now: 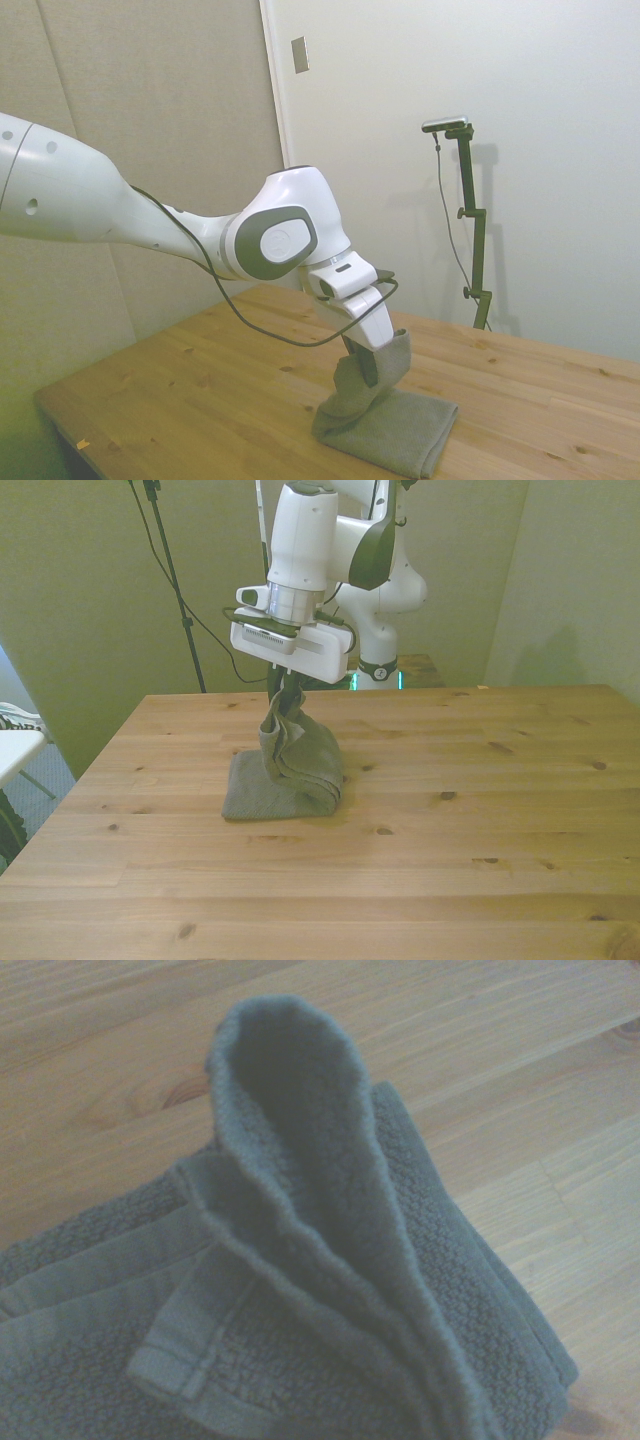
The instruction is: Fold the towel
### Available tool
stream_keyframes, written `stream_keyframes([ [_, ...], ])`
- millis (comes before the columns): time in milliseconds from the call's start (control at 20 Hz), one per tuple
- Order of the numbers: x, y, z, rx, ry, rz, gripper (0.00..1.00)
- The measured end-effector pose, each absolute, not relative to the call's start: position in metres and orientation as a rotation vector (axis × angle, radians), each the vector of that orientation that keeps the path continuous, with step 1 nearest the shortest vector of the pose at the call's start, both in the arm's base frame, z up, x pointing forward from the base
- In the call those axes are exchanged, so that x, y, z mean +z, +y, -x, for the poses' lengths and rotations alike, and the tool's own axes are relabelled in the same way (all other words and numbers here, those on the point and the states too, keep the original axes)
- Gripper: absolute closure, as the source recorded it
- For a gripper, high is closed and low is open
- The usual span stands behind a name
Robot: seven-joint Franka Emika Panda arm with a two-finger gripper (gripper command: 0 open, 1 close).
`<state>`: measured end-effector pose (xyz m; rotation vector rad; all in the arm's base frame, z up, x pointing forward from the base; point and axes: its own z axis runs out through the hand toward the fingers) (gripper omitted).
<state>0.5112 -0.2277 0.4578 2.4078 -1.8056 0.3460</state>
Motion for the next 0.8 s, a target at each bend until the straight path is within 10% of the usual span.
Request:
stream_keyframes([
  [800, 0.507, -0.165, -0.471, 0.328, -1.683, -2.494, 0.0],
])
